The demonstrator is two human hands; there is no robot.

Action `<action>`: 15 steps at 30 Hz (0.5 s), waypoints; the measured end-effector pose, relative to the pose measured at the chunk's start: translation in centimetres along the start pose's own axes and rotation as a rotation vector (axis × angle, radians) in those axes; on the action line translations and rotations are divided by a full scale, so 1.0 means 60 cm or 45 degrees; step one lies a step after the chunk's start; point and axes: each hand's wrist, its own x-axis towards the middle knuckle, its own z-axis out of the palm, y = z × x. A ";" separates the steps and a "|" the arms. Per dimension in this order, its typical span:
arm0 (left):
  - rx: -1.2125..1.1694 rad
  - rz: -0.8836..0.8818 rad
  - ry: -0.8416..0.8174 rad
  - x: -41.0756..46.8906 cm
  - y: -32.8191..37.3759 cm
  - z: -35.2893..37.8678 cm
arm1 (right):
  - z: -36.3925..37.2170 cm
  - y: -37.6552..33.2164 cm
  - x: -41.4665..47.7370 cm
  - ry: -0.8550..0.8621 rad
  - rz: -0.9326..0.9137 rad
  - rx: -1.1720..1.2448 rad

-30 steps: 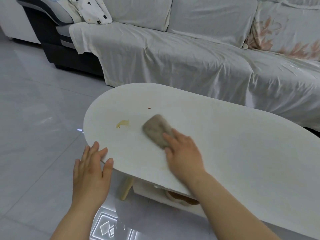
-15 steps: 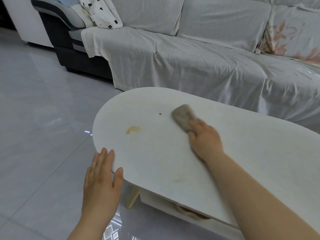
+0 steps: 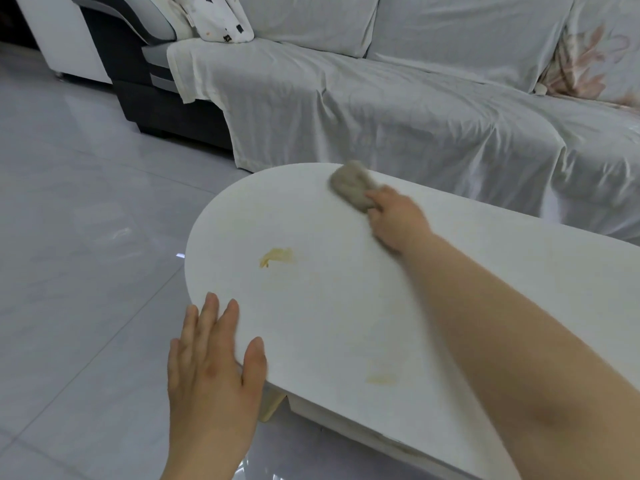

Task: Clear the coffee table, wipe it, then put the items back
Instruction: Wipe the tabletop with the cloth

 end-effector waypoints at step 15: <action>-0.049 -0.018 0.041 0.001 0.010 -0.004 | 0.062 -0.179 0.049 -0.088 -0.291 0.033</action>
